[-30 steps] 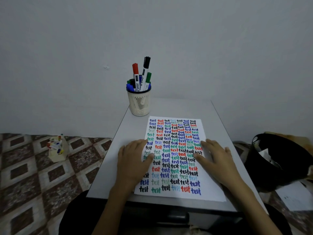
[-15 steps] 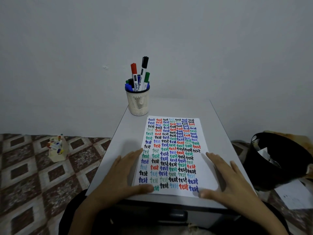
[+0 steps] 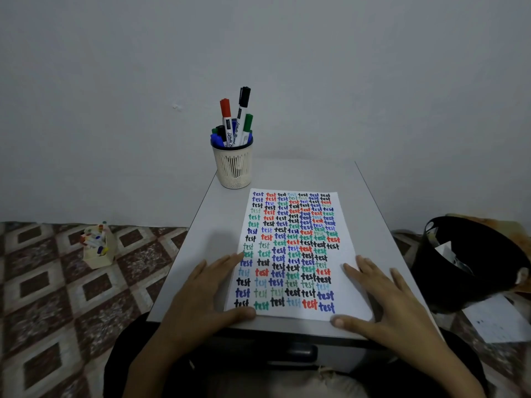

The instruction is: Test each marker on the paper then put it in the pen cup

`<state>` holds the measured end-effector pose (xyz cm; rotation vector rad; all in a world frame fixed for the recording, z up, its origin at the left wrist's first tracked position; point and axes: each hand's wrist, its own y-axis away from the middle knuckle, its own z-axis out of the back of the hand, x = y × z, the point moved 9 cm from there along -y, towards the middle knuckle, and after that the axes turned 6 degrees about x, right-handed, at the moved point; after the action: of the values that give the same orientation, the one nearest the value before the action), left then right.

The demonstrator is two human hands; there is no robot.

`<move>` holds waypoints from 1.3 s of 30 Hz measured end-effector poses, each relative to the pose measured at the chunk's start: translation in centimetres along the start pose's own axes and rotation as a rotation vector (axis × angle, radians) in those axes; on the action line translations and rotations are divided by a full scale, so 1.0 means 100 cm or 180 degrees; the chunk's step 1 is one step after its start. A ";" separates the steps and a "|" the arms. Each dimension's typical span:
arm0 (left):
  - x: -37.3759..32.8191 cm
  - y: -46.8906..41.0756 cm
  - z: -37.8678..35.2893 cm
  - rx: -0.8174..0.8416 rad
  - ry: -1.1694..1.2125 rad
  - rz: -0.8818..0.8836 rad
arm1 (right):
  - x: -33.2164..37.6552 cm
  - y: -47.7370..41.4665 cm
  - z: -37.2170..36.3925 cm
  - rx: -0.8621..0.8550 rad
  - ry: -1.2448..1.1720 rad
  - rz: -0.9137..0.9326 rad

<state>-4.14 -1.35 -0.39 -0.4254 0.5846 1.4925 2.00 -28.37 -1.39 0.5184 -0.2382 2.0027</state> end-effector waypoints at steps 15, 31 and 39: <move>0.003 -0.039 0.000 -0.0089 -0.0245 -0.0325 | -0.004 -0.029 0.003 0.0001 0.0409 0.0035; 0.010 -0.078 0.004 -0.0074 -0.0563 -0.0270 | -0.014 -0.063 0.007 0.0109 0.0508 -0.0003; 0.010 -0.074 0.009 -0.0310 -0.0513 -0.0282 | -0.009 -0.058 0.009 -0.0009 0.0513 0.0040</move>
<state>3.31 -0.35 -0.91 -0.3970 0.3626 1.4584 7.66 -26.71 -1.29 0.3521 -0.1454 2.0440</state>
